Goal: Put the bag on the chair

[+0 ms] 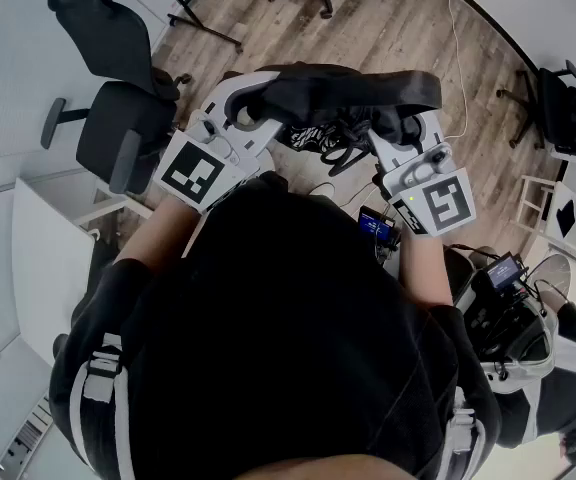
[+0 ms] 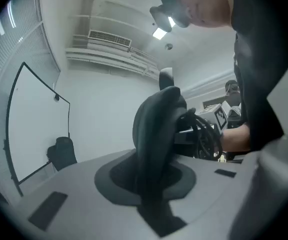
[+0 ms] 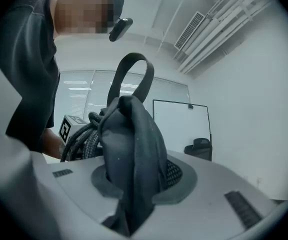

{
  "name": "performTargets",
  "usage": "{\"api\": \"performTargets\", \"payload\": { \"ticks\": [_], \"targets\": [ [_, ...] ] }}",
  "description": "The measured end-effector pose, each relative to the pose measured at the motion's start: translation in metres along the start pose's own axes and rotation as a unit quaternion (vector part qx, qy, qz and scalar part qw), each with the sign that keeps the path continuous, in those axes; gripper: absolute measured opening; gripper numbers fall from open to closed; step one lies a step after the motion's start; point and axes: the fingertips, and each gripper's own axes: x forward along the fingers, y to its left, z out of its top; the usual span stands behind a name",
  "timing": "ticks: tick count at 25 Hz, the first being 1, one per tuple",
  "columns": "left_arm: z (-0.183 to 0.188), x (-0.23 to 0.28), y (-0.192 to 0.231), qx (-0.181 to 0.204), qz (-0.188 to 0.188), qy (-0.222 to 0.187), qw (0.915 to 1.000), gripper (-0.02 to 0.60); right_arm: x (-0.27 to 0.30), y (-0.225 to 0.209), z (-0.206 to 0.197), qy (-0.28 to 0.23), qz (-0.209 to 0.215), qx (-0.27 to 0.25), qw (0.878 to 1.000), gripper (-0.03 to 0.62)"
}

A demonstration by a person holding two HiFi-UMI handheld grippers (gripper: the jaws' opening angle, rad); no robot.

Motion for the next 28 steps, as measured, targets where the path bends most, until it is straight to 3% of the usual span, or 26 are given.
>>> {"api": "performTargets", "payload": {
  "ticks": [7, 13, 20, 28],
  "targets": [
    [-0.004, 0.001, -0.006, -0.007, 0.006, -0.014, 0.9999, 0.069, -0.001, -0.001, -0.001, -0.002, 0.007, 0.004, 1.000, 0.103],
    [-0.011, 0.039, -0.006, -0.011, 0.001, 0.002, 0.9999, 0.067, -0.007, -0.038, -0.016, 0.006, 0.008, 0.034, 0.999, 0.109],
    [0.004, 0.044, -0.103, -0.001, 0.014, 0.015, 0.9998, 0.068, -0.101, -0.025, -0.010, -0.009, 0.013, 0.036, 0.999, 0.112],
    [0.002, 0.086, -0.072, -0.009, 0.007, -0.002, 0.9999, 0.068, -0.079, -0.072, -0.020, -0.004, 0.003, 0.039, 0.999, 0.114]
  ]
}}
